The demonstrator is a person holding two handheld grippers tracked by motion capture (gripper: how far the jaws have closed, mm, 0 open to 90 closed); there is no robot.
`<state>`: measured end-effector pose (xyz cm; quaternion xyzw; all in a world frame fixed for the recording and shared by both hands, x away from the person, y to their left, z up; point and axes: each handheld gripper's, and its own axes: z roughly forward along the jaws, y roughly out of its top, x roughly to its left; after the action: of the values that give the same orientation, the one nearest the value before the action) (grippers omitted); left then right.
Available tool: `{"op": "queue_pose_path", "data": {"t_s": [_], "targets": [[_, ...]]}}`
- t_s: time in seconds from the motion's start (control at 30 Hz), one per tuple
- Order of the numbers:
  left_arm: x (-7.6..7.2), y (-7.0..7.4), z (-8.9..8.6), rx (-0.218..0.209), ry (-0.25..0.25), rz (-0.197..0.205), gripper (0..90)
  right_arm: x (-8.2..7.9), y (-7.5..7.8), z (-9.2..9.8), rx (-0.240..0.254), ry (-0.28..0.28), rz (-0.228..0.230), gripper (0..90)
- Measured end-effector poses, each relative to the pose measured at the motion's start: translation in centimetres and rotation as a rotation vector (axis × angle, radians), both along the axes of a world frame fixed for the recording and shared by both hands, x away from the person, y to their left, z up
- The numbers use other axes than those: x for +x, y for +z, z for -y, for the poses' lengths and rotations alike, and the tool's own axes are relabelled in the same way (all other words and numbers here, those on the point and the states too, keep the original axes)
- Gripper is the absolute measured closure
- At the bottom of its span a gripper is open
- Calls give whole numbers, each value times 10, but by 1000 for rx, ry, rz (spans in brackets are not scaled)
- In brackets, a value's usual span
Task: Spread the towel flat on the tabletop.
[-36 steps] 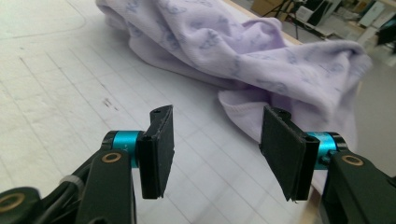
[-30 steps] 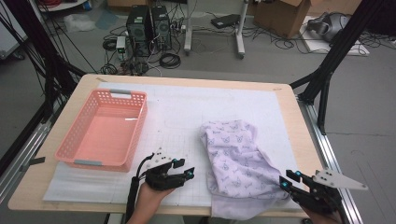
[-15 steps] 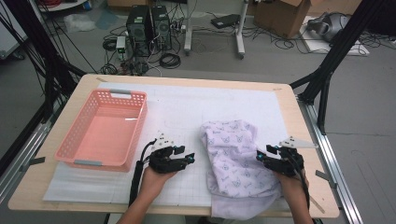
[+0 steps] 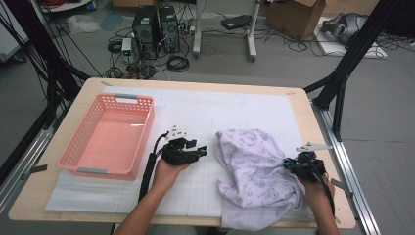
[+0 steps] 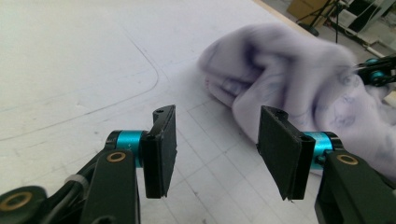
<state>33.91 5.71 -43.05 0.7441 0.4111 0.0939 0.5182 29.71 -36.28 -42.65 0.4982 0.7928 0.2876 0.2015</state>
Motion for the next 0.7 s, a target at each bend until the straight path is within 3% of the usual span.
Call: {"op": "queue_pose_path", "data": {"t_s": [0.1, 0.2, 0.37, 0.43, 0.53, 0.57, 0.7], "targets": [[6, -2, 11, -7, -2, -18, 462, -7, 1, 19, 75, -65, -3, 765], [12, -3, 25, 3, -21, -34, 446, -11, 6, 23, 151, -63, 50, 662], [20, -5, 47, 16, -67, -41, 418, -12, 15, 12, 162, -36, 132, 578], [23, -9, 57, 46, -86, -58, 416, -10, 16, 6, 161, -15, 147, 532], [25, -16, 66, 43, -87, -76, 419, -1, 14, -3, 175, -3, 143, 440], [26, -17, 67, 43, -94, -79, 444, 3, 14, -6, 180, -1, 143, 425], [25, -16, 69, 59, -120, -43, 761, 25, 10, -19, 169, 27, 119, 365]]}}
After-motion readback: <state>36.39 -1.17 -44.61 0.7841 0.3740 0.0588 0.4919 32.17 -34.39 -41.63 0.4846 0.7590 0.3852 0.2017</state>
